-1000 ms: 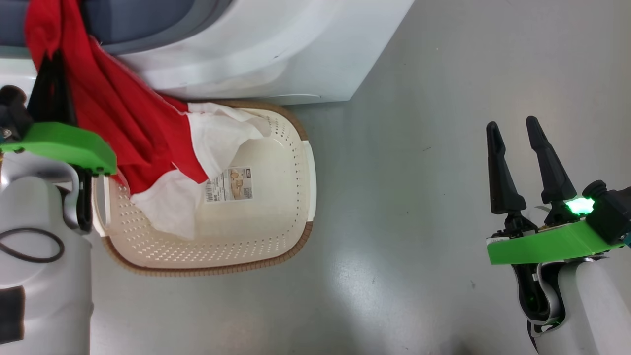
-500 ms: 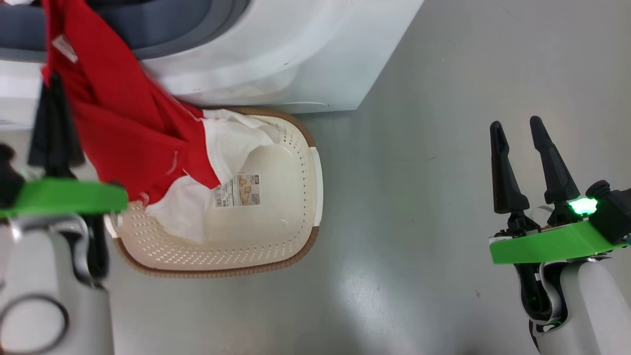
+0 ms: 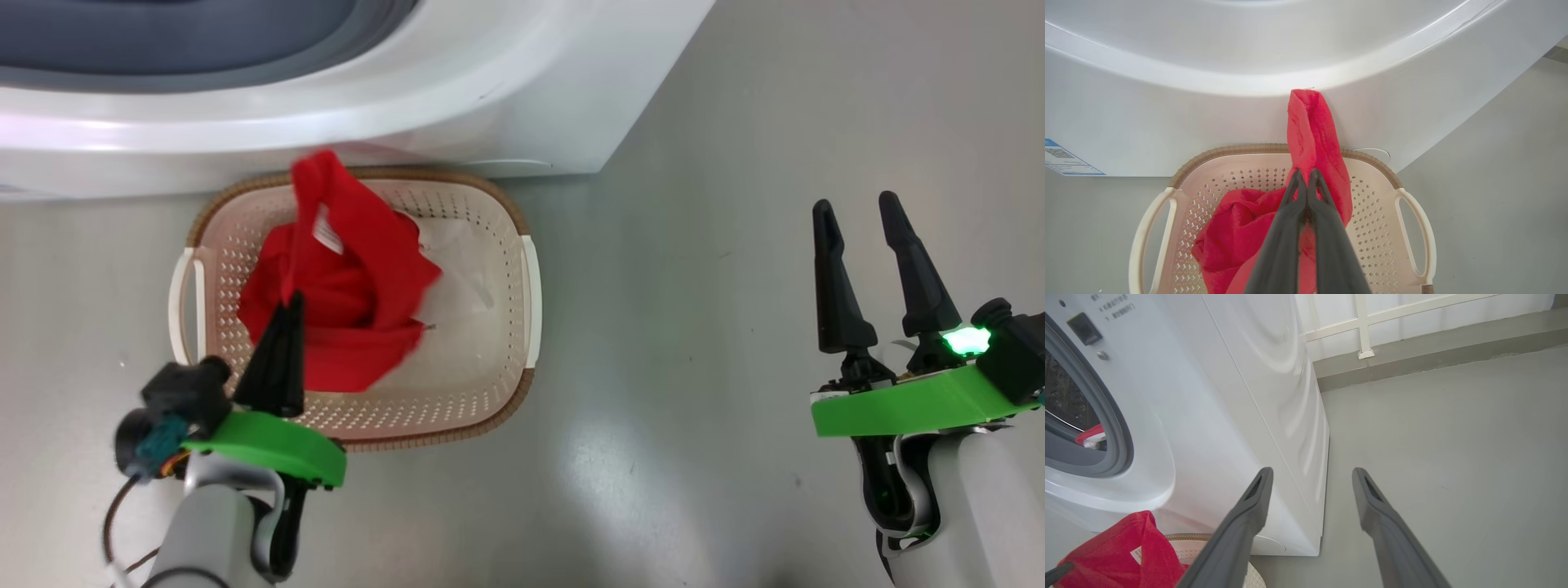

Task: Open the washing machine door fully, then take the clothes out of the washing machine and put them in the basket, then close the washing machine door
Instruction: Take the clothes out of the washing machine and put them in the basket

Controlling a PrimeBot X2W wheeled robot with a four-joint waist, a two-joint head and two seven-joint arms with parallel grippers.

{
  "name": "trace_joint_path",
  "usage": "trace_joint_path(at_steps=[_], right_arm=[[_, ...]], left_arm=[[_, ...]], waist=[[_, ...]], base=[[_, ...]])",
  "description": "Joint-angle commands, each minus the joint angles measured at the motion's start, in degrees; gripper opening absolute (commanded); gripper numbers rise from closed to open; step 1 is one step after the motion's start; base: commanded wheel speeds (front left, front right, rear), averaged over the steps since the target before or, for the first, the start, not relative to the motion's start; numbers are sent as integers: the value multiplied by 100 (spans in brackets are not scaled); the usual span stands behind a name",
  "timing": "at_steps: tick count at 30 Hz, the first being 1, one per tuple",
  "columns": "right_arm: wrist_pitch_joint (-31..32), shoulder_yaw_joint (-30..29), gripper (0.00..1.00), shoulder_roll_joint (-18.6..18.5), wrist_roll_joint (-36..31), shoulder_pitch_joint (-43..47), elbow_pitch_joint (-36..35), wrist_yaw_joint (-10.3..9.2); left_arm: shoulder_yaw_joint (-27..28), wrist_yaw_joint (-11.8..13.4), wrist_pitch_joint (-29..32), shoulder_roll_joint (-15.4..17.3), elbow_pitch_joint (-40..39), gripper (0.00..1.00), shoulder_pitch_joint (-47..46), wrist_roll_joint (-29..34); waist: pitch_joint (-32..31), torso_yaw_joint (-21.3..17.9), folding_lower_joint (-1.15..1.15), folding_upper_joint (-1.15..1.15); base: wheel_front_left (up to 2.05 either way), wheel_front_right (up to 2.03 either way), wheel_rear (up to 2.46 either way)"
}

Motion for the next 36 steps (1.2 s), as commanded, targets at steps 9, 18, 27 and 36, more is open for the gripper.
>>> trace_joint_path(at_steps=[9, 18, 27, 36], right_arm=[[-37, 213, 100, 9, -14, -16, -195, 43], [-37, 188, 100, 9, 21, -61, -253, 43], [-37, 91, 100, 10, 16, -68, -217, 43], [-37, 49, 100, 10, -41, -4, -125, 43]], left_arm=[[-339, -32, -29, 329, 1817, 0, -1029, -44], [-521, -33, -29, 511, 2853, 13, -1768, -200], [-392, -33, -29, 518, 2797, 100, -1804, -266], [-43, -33, -29, 481, 2244, 100, -1418, -254]], waist=[[412, -230, 0, 0], [600, -346, 0, 0], [497, -266, 0, 0], [103, -180, 0, 0]], base=[[0, 0, 0], [0, 0, 0], [0, 0, 0], [0, 0, 0]])
